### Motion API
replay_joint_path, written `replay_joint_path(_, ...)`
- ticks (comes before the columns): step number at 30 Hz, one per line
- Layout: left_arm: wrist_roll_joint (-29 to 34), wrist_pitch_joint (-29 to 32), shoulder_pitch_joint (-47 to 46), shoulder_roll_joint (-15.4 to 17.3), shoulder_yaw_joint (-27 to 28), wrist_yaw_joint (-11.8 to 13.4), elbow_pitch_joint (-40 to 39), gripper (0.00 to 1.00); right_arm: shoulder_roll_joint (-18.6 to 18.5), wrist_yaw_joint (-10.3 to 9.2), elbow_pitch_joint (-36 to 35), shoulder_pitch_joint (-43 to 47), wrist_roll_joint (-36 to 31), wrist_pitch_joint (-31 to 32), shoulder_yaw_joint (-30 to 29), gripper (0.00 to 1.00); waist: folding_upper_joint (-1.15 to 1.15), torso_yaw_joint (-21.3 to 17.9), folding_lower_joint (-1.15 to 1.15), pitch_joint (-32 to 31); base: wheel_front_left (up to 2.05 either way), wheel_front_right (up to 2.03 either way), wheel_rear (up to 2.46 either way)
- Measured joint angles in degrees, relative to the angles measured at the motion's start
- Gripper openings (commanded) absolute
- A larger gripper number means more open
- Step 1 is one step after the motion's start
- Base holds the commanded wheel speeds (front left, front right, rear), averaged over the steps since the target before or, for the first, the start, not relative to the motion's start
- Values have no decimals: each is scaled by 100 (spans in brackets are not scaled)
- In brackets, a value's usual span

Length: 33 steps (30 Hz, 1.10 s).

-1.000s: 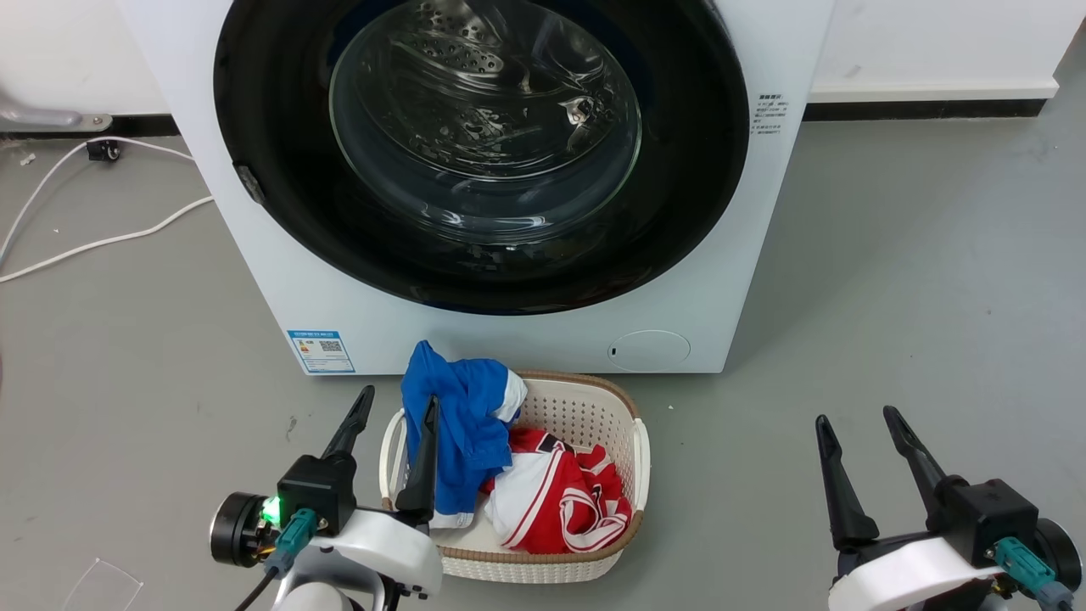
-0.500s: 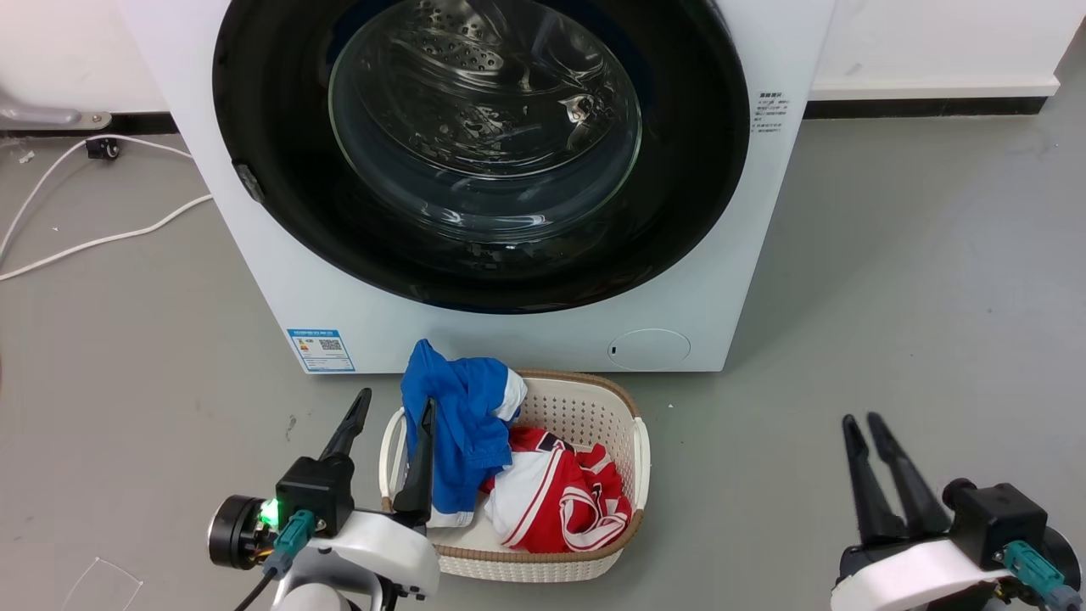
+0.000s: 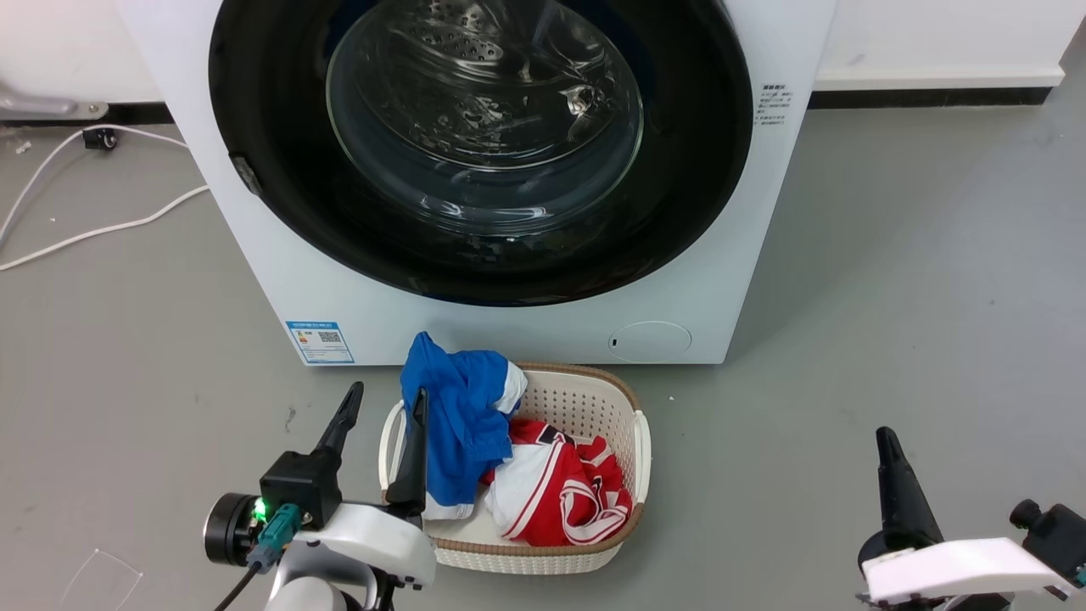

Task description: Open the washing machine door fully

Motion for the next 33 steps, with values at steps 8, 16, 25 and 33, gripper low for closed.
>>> replay_joint_path(8,137,-1,-147,-19,37,44,-112,100,8,0,409,-631,3676,146,-129,0,0,0,0,263,0,0,0)
replay_joint_path(16,107,0,-449,-31,98,162,-288,100,-275,-1,1123,-2132,5321,822,-946,0,0,-49,0,772,0,0,0)
replay_joint_path(25,123,-1,-843,-38,-183,292,-438,100,-1246,-1,2242,-4144,5618,1661,-832,0,0,34,1,1321,0,0,0)
replay_joint_path(33,147,0,-1100,-37,-331,408,-614,100,-1880,-1,3227,-5869,5297,2731,9,0,0,178,1,1784,0,0,0)
